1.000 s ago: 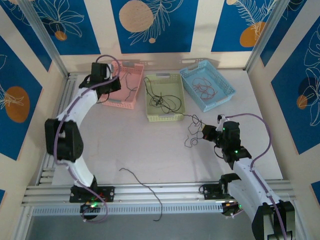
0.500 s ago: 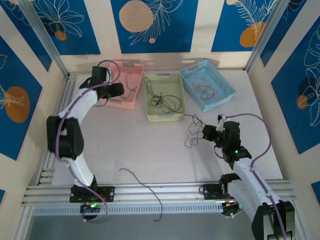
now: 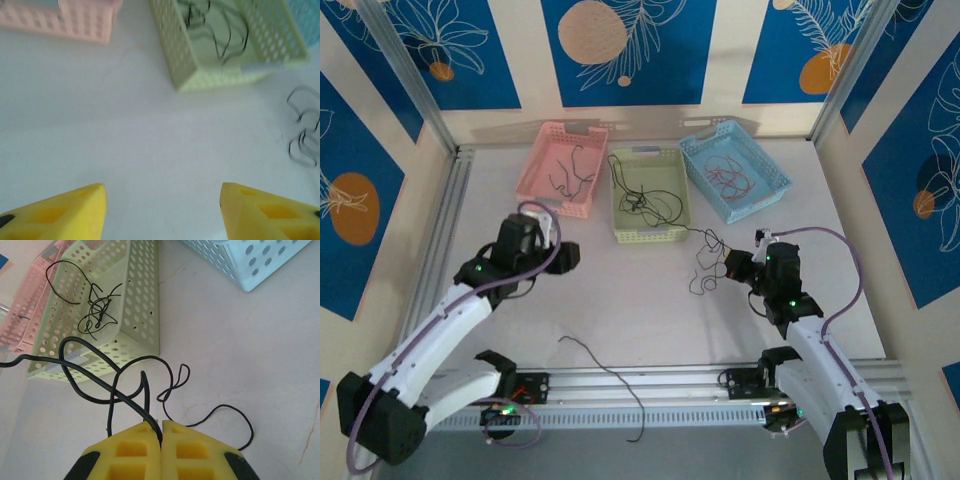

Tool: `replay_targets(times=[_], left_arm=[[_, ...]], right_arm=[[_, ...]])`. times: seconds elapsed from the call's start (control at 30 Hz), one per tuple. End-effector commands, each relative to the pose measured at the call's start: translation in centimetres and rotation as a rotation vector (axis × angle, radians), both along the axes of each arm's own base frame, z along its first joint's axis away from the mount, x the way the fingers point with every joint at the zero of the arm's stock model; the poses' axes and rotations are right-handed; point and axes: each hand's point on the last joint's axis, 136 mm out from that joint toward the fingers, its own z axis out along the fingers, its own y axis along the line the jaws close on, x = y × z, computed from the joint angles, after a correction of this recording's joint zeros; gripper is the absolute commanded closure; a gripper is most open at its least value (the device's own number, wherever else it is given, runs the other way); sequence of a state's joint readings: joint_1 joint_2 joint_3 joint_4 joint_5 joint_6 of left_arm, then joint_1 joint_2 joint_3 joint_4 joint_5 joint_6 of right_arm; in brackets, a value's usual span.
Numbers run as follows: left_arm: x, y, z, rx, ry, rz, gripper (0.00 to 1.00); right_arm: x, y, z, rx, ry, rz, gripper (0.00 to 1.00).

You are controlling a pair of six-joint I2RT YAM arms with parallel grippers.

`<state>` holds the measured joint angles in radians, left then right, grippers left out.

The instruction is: Untangle the cables

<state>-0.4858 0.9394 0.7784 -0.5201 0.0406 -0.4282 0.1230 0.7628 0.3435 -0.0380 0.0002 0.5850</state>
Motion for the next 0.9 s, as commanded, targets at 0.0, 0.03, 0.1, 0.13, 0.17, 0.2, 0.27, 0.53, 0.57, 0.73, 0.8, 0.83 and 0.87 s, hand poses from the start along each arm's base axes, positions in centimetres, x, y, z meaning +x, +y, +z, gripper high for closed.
replay_targets(times=[0.0,0.03,0.1,0.13,0.17,0.2,0.27,0.53,0.57,0.73,0.8,0.83,0.87], left_arm=[[-4.5,0.7,-3.2,0.040,0.129,0.004,0.38],[-5.3,0.8,-3.8,0.064,0.137,0.003,0.38],[-6.7,0.2,-4.3,0.117,0.133,-0.015,0.38],[-7.2,-0.2,-4.7,0.129,0.157,-0.022,0.38],[-7.6,-0.4,-5.5,0.142,0.197,-0.017,0.38],[-8.2,-0.6,-6.4,0.158,0.242,-0.013,0.43],[-9.5,-1.5,-8.2,0.182,0.321,-0.044,0.46],[-12.9,-0.8,-11.2,0.251,0.415,0.005,0.49],[-13.2,-0.7,-11.3,0.244,0.418,0.013,0.49],[-14.8,-0.4,-11.9,0.246,0.452,0.020,0.47],[-15.3,-1.2,-12.4,0.229,0.456,0.009,0.48],[-15.5,-1.8,-12.7,0.214,0.459,-0.007,0.48],[-15.6,-2.5,-13.0,0.205,0.464,-0.018,0.48]], right_arm=[[-0.2,-0.1,-0.2,0.012,0.000,-0.006,1.00],[-0.2,-0.1,-0.2,0.013,0.000,-0.007,1.00],[-0.2,-0.1,-0.2,0.014,0.000,-0.009,1.00],[-0.2,-0.1,-0.2,0.013,-0.001,-0.009,1.00],[-0.2,-0.2,-0.2,0.012,-0.002,-0.011,1.00],[-0.2,-0.2,-0.2,0.012,0.000,-0.012,1.00],[-0.2,-0.1,-0.2,0.013,-0.001,-0.010,1.00],[-0.3,0.0,-0.1,0.017,0.002,-0.006,1.00],[-0.2,-0.1,-0.1,0.017,0.001,-0.006,1.00],[-0.3,0.0,-0.2,0.018,0.003,-0.006,1.00],[-0.3,0.0,-0.1,0.020,0.002,-0.005,1.00],[-0.3,0.0,-0.1,0.020,0.002,-0.005,1.00],[-0.3,0.0,-0.1,0.022,0.004,-0.007,1.00]])
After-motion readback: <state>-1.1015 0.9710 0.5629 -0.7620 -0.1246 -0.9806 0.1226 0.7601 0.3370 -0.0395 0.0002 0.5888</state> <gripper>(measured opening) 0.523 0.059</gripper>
